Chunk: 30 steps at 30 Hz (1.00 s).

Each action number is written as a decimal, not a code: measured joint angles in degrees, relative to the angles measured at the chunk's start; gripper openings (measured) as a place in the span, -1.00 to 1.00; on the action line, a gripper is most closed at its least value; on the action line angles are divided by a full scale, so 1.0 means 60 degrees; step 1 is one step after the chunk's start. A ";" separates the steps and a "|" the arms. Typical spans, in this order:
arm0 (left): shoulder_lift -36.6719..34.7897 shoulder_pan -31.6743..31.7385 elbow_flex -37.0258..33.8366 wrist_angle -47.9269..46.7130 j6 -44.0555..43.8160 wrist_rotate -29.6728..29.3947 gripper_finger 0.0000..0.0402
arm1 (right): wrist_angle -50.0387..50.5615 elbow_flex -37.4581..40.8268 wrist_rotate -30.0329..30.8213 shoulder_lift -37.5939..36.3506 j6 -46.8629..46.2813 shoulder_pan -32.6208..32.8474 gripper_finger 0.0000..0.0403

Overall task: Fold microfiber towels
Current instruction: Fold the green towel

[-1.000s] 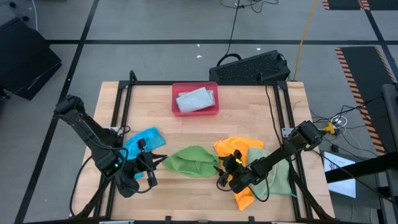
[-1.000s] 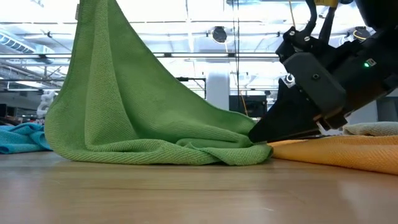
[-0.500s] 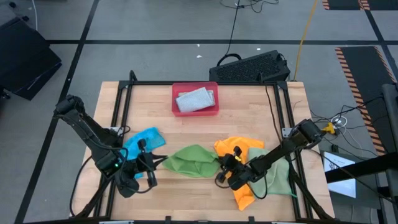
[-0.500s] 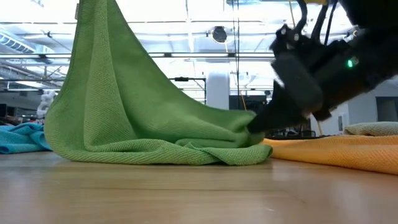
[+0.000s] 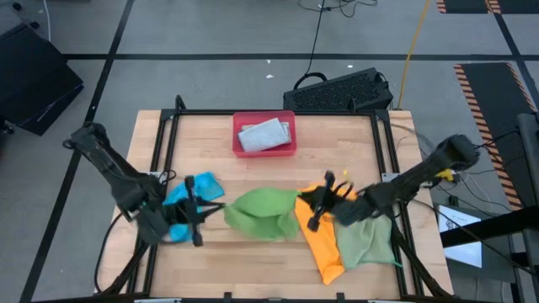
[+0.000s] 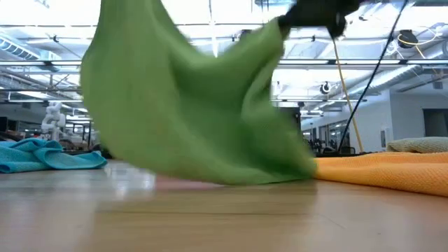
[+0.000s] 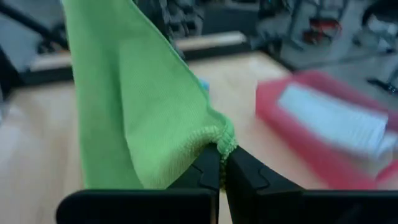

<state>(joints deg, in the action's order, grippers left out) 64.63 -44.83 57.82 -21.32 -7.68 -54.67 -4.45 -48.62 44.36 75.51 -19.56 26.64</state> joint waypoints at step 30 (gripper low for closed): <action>-0.1347 -0.0532 -0.2732 0.0557 -0.3997 0.5960 -0.92 | 0.0554 -0.0190 -0.5196 0.0277 -0.1391 0.0242 -0.97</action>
<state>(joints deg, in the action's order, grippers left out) 56.54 -48.02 41.43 -17.98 -31.66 -18.92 -1.12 -49.76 13.19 77.18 -27.90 28.09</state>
